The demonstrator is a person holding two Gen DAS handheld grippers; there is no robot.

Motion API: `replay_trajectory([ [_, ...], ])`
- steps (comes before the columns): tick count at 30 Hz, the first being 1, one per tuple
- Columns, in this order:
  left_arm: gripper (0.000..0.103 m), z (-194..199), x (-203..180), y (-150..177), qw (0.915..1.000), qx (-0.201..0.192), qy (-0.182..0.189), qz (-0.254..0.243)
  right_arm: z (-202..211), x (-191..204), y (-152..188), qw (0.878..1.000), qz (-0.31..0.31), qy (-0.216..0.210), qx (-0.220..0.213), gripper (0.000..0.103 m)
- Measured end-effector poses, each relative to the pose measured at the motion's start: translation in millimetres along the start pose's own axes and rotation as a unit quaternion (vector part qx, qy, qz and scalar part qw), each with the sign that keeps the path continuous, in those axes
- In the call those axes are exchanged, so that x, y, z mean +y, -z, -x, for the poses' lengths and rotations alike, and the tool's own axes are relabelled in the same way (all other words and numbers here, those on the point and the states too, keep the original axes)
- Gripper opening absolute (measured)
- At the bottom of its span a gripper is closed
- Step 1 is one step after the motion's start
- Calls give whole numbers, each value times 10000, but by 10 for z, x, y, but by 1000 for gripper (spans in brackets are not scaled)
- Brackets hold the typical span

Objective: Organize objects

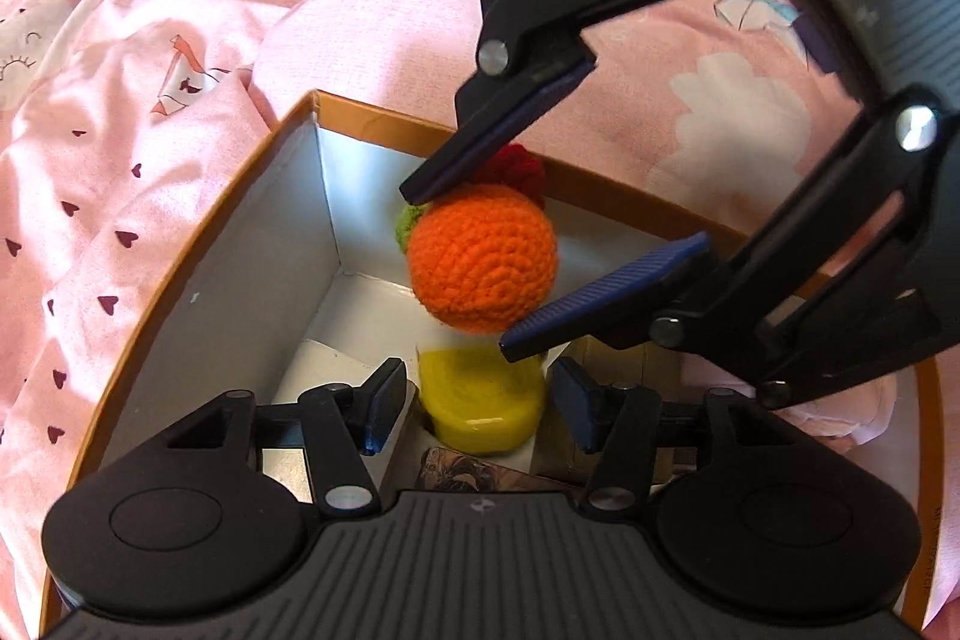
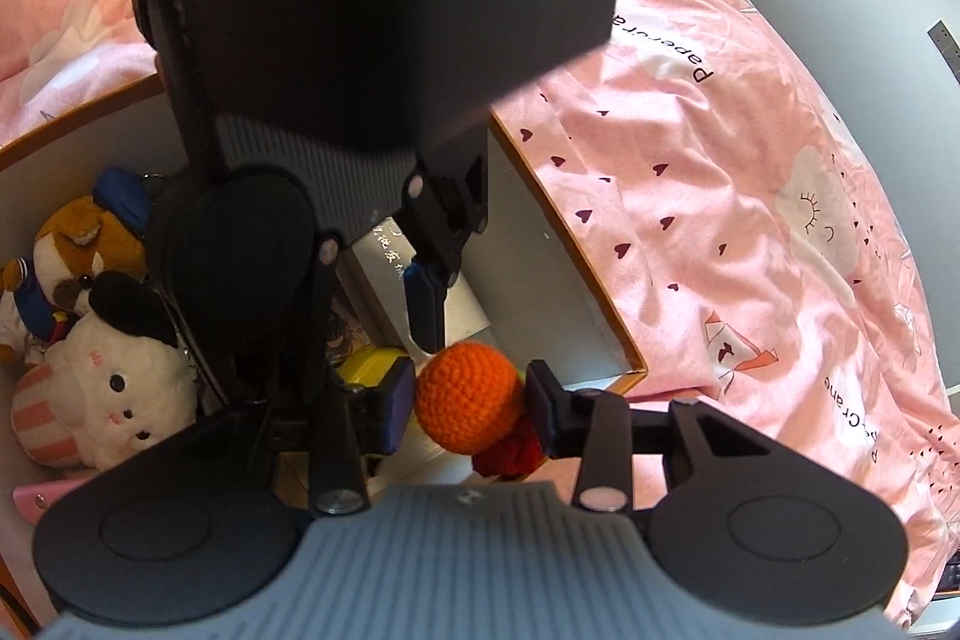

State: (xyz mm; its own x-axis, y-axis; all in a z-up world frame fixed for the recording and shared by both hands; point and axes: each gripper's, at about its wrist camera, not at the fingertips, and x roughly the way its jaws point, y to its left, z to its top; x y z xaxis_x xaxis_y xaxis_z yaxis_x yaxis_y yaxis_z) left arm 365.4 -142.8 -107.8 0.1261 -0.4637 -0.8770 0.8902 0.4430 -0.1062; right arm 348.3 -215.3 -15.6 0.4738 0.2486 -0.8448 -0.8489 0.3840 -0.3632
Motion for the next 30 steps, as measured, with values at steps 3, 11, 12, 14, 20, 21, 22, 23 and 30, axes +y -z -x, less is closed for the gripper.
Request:
replay_trajectory([
  [3,64,108,11,46,9999,-83,35,105,-37,-10,-21,10000,-1,8,21,42],
  [11,64,330,-18,234,9990,-126,-360,234,-225,9,-107,9995,271,113,133,42],
  [12,64,341,-17,254,9990,-111,-362,252,-255,1,-119,9994,275,114,155,42],
  [14,64,353,-16,289,9989,-84,-373,285,-315,-13,-144,9994,276,89,194,42],
  [20,64,374,-34,335,9988,-103,-384,299,-461,15,-230,9985,360,125,398,41],
  [21,64,380,-44,339,9987,-99,-388,302,-480,21,-236,9982,382,153,439,41],
  [22,64,378,-48,319,9987,-91,-406,300,-490,23,-240,9981,383,173,454,41],
  [23,64,386,-57,322,9986,-82,-434,297,-496,22,-245,9981,373,179,466,42],
  [30,64,528,-47,319,9977,-64,-598,299,-381,26,-276,9983,213,256,488,44],
])
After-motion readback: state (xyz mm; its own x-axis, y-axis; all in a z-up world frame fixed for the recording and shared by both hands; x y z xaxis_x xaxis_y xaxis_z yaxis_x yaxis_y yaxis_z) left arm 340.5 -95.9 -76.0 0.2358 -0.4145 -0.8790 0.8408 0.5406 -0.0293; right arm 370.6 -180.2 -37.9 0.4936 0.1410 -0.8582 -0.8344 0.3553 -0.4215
